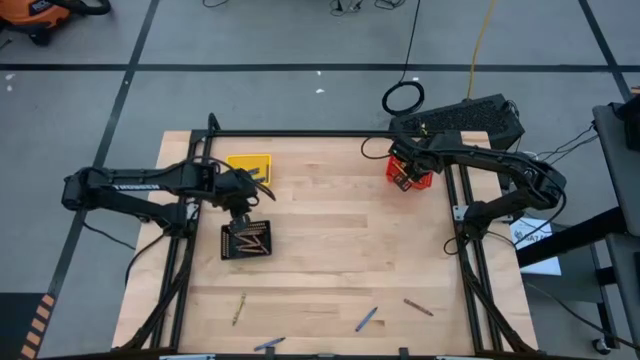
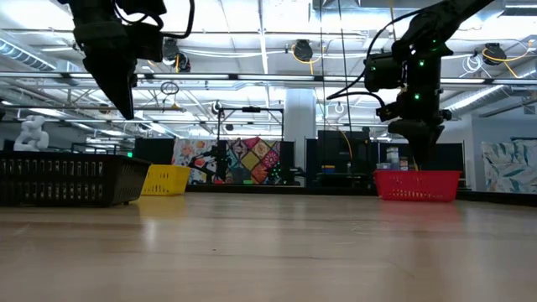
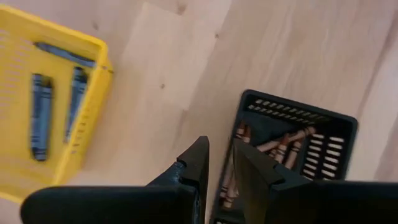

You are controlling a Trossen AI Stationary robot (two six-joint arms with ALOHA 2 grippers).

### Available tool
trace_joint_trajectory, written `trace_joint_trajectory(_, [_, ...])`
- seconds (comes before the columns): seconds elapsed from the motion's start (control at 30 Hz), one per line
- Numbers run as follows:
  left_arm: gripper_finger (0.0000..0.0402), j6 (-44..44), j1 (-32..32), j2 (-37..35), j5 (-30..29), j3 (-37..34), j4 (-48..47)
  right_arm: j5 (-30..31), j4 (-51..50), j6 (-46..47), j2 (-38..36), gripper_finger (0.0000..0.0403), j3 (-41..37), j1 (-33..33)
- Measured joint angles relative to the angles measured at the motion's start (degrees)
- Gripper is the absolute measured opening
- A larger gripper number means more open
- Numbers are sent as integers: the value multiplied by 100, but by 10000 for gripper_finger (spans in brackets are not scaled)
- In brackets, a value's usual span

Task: Sort crayons
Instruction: Put the blue crayon into the yellow bin

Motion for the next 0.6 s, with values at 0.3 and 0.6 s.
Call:
trace_joint_trajectory(0.3, [70,-1142,-671,372,75,0,15,2,-8,131,0,87,0,0])
trace_joint_trajectory(0.6, [70,-1684,-1457,844,63,0,39,117,-16,196,0,87,0,4])
